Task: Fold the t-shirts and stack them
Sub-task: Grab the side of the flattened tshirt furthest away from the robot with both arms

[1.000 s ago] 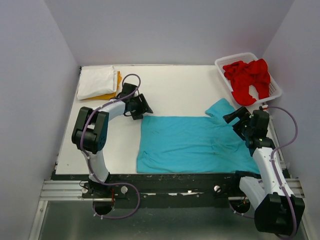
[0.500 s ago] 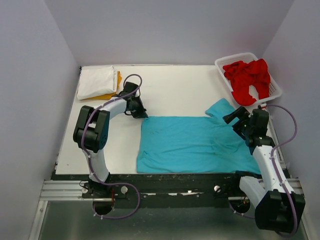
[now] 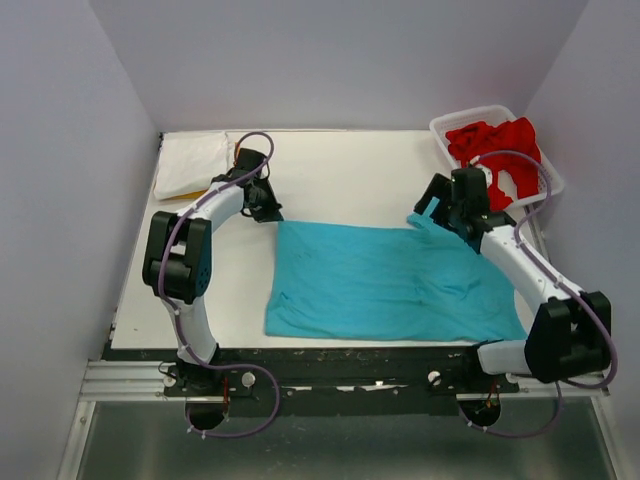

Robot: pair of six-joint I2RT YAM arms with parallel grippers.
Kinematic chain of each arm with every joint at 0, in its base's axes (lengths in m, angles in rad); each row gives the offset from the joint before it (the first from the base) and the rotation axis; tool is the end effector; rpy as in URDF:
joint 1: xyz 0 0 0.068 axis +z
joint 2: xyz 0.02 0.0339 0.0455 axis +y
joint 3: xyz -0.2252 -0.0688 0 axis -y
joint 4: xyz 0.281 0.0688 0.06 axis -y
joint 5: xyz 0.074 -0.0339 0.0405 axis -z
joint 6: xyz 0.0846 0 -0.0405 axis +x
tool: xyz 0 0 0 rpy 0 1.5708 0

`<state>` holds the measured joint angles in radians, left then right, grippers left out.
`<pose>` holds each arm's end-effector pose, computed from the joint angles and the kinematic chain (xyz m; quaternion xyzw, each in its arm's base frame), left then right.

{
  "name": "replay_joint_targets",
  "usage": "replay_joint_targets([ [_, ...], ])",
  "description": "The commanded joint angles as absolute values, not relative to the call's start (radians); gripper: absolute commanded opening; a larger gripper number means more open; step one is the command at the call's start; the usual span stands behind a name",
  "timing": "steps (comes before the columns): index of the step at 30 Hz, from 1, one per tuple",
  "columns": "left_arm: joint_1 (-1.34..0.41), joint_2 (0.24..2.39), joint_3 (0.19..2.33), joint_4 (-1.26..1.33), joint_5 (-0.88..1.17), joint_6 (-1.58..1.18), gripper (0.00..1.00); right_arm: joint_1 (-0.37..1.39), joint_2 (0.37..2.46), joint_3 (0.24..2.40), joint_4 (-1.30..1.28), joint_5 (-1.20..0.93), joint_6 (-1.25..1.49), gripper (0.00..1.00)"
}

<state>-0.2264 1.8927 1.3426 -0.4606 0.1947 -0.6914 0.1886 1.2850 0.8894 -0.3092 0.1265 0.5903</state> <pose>0.4305 -0.1160 0.0984 -0.1942 0.9369 -0.2056 0.2053 0.3549 0.0569 0.1743 0.2067 0.8824 0.1059 0.4092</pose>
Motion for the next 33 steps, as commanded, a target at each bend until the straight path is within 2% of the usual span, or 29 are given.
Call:
replay_joint_targets([
  [1, -0.196, 1.918, 1.371, -0.493, 0.211, -0.65, 0.0, 0.224, 1.457, 1.096, -0.359, 0.33, 0.563, 0.99],
  [9, -0.19, 1.938, 1.411, -0.529, 0.232, -0.635, 0.0, 0.233, 1.964, 1.562, -0.503, 0.555, 0.516, 0.99],
  [13, -0.188, 1.94, 1.417, -0.54, 0.235, -0.637, 0.0, 0.232, 2.218, 1.829, -0.686, 0.726, 0.518, 0.93],
  [16, -0.188, 1.937, 1.414, -0.534, 0.243, -0.638, 0.0, 0.23, 2.321, 1.929, -0.727, 0.803, 0.508, 0.88],
  [24, -0.184, 1.942, 1.422, -0.541, 0.243, -0.632, 0.0, 0.23, 2.325, 1.805, -0.69, 0.827, 0.532, 0.72],
  [29, -0.181, 1.941, 1.428, -0.55, 0.241, -0.636, 0.0, 0.231, 2.25, 1.701, -0.704, 0.884, 0.6, 0.68],
  [33, -0.181, 1.93, 1.417, -0.545, 0.237, -0.637, 0.0, 0.229, 2.185, 1.606, -0.623, 0.906, 0.599, 0.58],
])
